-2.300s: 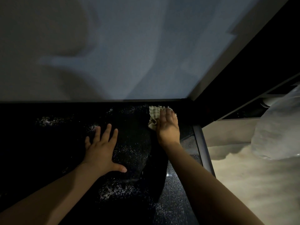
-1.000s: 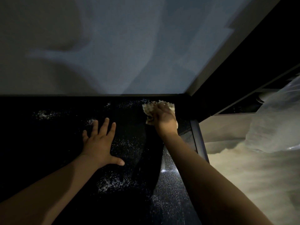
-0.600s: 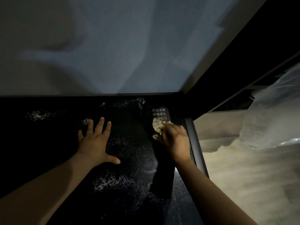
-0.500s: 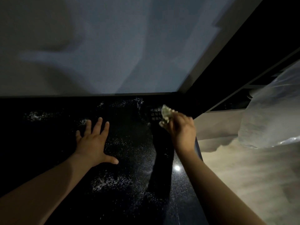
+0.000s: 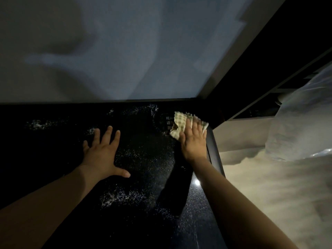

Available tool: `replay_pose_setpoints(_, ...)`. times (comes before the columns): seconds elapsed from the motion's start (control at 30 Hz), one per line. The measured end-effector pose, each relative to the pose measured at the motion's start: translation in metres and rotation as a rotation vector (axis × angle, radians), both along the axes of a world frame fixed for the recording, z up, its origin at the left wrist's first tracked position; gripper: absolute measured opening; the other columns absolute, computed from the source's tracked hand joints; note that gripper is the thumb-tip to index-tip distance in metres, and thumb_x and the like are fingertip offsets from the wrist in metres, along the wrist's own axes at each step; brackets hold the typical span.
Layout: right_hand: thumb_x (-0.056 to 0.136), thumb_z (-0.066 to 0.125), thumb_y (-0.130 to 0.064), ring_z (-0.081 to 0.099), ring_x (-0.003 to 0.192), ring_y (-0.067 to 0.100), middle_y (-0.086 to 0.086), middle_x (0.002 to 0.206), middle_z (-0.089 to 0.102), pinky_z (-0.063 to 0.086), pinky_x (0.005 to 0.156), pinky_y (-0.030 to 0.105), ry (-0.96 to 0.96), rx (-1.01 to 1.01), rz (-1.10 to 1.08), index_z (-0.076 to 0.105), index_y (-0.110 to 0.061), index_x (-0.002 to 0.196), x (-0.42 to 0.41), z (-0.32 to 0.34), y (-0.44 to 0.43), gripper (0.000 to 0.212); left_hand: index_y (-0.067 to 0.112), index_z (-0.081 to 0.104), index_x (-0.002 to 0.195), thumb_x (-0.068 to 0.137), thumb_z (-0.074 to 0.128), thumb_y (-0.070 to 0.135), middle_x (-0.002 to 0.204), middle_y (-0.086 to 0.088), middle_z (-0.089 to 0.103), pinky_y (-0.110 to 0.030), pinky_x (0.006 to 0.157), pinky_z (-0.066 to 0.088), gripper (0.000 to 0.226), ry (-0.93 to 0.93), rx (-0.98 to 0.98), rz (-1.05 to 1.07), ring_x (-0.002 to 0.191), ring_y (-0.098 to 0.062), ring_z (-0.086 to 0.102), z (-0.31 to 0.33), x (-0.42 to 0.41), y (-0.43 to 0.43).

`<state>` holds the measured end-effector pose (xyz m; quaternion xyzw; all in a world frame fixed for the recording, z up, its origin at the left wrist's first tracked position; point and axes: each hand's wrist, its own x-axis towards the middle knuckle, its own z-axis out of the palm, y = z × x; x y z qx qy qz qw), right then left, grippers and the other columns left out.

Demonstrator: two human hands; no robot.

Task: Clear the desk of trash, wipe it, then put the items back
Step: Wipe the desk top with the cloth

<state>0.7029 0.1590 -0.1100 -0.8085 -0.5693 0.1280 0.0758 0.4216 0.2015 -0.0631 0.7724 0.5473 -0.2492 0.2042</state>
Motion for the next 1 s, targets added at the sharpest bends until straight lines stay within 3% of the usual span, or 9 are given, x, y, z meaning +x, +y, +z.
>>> replay_pose_setpoints(0.1,0.101,0.031,-0.034,-0.004,0.148,0.023,0.007,0.161,0.001,-0.005,0.12,0.041,0.073,0.013,-0.015,0.014,-0.016,0.153,-0.023,0.003,-0.032,0.058,0.025,-0.02,0.15,0.049,0.066,0.084,0.156,-0.003,-0.029,-0.061,0.114,0.009,0.145,-0.003,-0.004,0.003,0.144,-0.038,-0.02,0.0,0.001,0.0)
replay_pose_setpoints(0.2,0.096,0.053,-0.016,0.015,0.147,0.024,0.008,0.157,0.022,0.018,0.119,0.045,0.161,0.075,0.065,0.033,-0.015,0.148,-0.039,0.01,-0.061,0.056,0.025,-0.02,0.15,0.048,0.066,0.084,0.155,-0.004,-0.03,-0.062,0.115,0.01,0.146,0.004,-0.002,0.001,0.143,-0.038,-0.021,0.0,0.001,0.001)
replay_pose_setpoints(0.27,0.092,0.057,-0.018,0.023,0.144,0.025,0.009,0.154,0.031,0.019,0.119,0.043,0.183,0.142,0.141,0.041,-0.013,0.144,-0.045,0.015,-0.063,0.055,0.025,-0.02,0.149,0.048,0.066,0.084,0.155,-0.004,-0.03,-0.062,0.115,0.009,0.146,0.002,-0.003,0.0,0.143,-0.038,-0.021,0.0,0.001,0.001)
replay_pose_setpoints(0.37,0.096,0.044,-0.03,0.008,0.146,0.023,0.008,0.158,0.02,0.002,0.118,0.04,0.127,0.137,0.23,0.032,-0.014,0.148,-0.054,0.017,-0.041,0.056,0.025,-0.02,0.15,0.048,0.066,0.084,0.156,-0.003,-0.029,-0.062,0.115,0.009,0.146,-0.006,0.0,0.002,0.143,-0.038,-0.021,-0.001,0.0,0.001)
replay_pose_setpoints(0.43,0.099,0.024,-0.043,-0.008,0.145,0.019,0.004,0.161,0.006,-0.007,0.117,0.038,0.051,0.045,0.25,0.019,-0.018,0.152,-0.056,0.011,-0.031,0.059,0.025,-0.019,0.15,0.047,0.067,0.084,0.156,-0.003,-0.029,-0.062,0.115,0.009,0.146,-0.007,0.004,0.004,0.143,-0.038,-0.021,-0.002,0.0,0.001)
replay_pose_setpoints(0.5,0.094,0.009,-0.05,-0.014,0.146,0.019,0.001,0.161,-0.002,-0.011,0.117,0.037,0.018,-0.006,0.234,0.011,-0.022,0.153,-0.056,0.004,-0.032,0.065,0.026,-0.019,0.15,0.047,0.067,0.084,0.156,-0.003,-0.029,-0.061,0.115,0.009,0.146,-0.003,0.007,0.006,0.143,-0.038,-0.021,-0.002,0.0,0.001)
replay_pose_setpoints(0.83,0.088,-0.001,-0.052,-0.019,0.145,0.014,-0.009,0.155,-0.016,-0.02,0.113,0.029,0.028,-0.079,0.19,0.002,-0.027,0.152,-0.062,0.004,-0.073,0.069,0.025,-0.017,0.151,0.05,0.069,0.081,0.156,-0.004,-0.027,-0.062,0.115,0.01,0.144,0.005,0.004,0.002,0.144,-0.039,-0.018,0.002,0.002,0.001)
replay_pose_setpoints(1.0,0.089,-0.002,-0.052,-0.021,0.144,0.014,-0.009,0.154,-0.019,-0.016,0.116,0.032,0.029,-0.1,0.176,-0.002,-0.028,0.152,-0.065,0.005,-0.093,0.067,0.022,-0.011,0.152,0.06,0.066,0.077,0.158,-0.005,-0.022,-0.06,0.116,0.009,0.132,-0.034,0.042,-0.006,0.146,-0.036,-0.014,0.007,0.001,-0.011)
